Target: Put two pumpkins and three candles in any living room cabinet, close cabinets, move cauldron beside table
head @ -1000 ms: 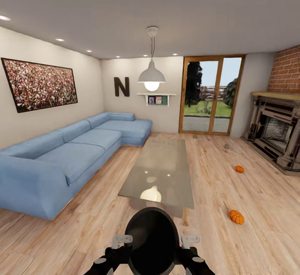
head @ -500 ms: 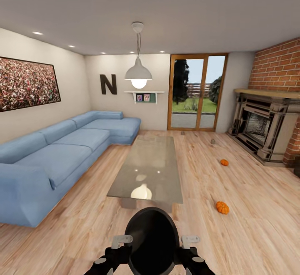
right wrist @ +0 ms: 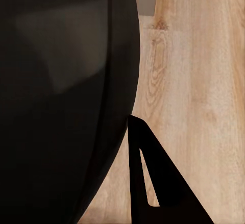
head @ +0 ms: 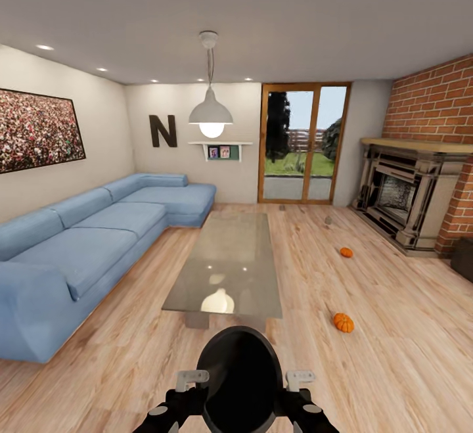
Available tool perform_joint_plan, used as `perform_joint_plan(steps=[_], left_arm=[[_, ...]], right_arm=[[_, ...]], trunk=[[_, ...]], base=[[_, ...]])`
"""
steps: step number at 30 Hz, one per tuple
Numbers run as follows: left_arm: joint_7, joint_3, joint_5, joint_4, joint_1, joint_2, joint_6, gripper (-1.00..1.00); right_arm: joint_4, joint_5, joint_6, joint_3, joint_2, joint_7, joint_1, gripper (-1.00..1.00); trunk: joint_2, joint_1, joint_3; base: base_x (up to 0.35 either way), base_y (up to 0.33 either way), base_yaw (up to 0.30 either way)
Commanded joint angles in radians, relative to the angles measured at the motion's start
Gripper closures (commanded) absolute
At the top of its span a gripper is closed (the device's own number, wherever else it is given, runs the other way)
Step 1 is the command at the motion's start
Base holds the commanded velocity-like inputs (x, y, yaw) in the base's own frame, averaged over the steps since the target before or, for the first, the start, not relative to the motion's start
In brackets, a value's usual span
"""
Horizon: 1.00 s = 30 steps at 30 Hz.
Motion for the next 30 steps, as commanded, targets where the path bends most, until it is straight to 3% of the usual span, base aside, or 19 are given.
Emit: perform_joint_plan(steps=[1, 13, 23, 30], left_arm=[[-0.001, -0.029, 0.017, -0.004, 0.000, 0.000, -0.016, 1.00], [-0.001, -0.029, 0.017, -0.004, 0.000, 0.000, -0.017, 1.00], [-0.001, -0.029, 0.017, -0.004, 0.000, 0.000, -0.017, 1.00], [-0.001, -0.029, 0.017, -0.004, 0.000, 0.000, -0.017, 1.00]], right_arm=[[-0.001, -0.089, 0.006, 0.003, 0.005, 0.008, -0.001, 1.00], [-0.001, -0.088, 0.006, 0.003, 0.004, 0.009, -0.002, 1.00], [-0.004, -0.089, 0.007, 0.003, 0.005, 0.007, -0.002, 1.00], [-0.003, -0.089, 0.009, 0.003, 0.005, 0.007, -0.002, 1.00]], trunk=[[-0.002, 0.000, -0.002], [-0.002, 0.000, -0.002], [-0.002, 0.000, -0.001], [-0.002, 0.000, 0.005]], base=[[0.079, 0.000, -0.001], [0.100, 0.012, 0.000], [0.245, 0.156, -0.003], [0.205, 0.171, -0.179]])
